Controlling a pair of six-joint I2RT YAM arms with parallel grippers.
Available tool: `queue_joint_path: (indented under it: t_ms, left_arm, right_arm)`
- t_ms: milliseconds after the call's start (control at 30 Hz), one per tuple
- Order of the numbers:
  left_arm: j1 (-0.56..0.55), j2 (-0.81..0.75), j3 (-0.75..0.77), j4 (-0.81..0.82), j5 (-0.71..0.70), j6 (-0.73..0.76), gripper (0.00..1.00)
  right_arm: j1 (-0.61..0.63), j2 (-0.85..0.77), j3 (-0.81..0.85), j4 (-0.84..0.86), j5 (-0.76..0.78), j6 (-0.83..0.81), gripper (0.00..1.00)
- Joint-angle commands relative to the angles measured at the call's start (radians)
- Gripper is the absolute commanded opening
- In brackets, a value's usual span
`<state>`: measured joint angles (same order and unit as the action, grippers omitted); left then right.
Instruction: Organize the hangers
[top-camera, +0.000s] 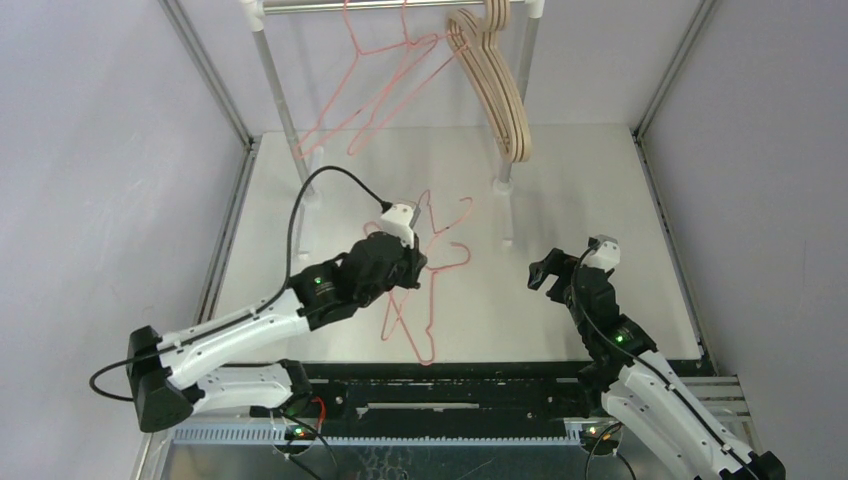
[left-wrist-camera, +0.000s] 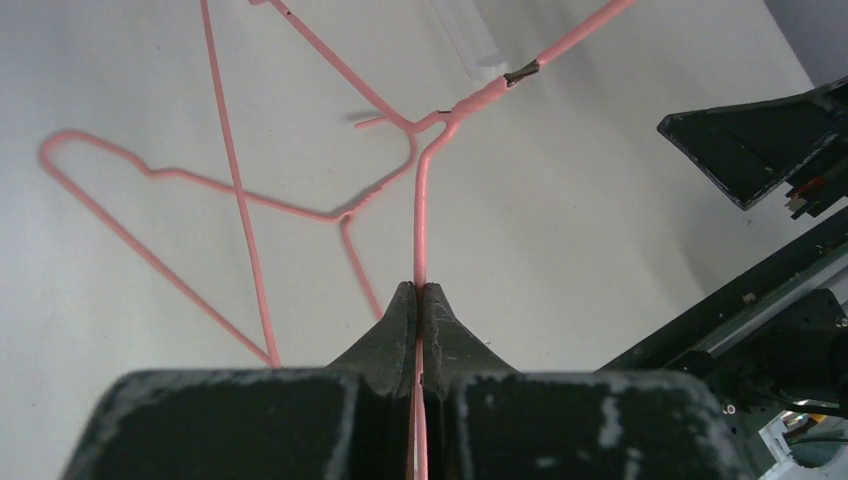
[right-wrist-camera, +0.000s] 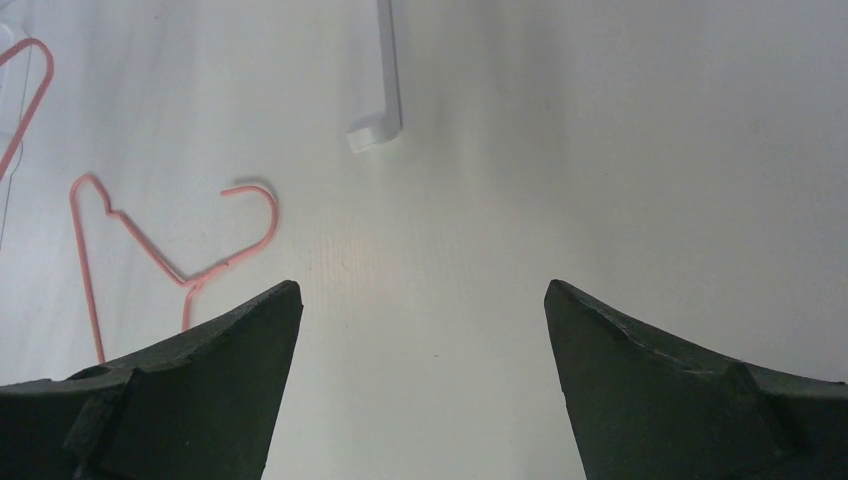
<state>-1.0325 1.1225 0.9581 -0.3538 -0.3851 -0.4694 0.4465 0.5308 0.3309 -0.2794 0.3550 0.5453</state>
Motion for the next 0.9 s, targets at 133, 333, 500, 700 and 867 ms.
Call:
queue_joint_path:
  t_ms: [133,333,500,700,867]
  left_arm:
    - [0.109,-0.093,0.108,-0.04,0.095,0.058,0.0]
    - [0.174,-0.1,0.271,-0.116,0.176,0.103,0.0]
    - [0.189,-0.093,0.371,-0.147,0.255,0.105,0.0]
    - [0.193,-0.087,0.467,-0.176,0.251,0.121,0.0]
    - [0.195,-0.078,0.565,-0.217,0.235,0.146,0.0]
  right_arm:
    - [-0.002,0.004,0.009,0.052,-0.009,0.001,1.0]
    - [-0.003,0.004,0.031,0.044,0.001,-0.011,1.0]
    - [-0.002,0.014,0.051,0.042,0.007,-0.017,1.0]
    - [-0.002,0.021,0.059,0.045,0.006,-0.018,1.0]
    - [-0.003,0.018,0.062,0.037,0.01,-0.023,1.0]
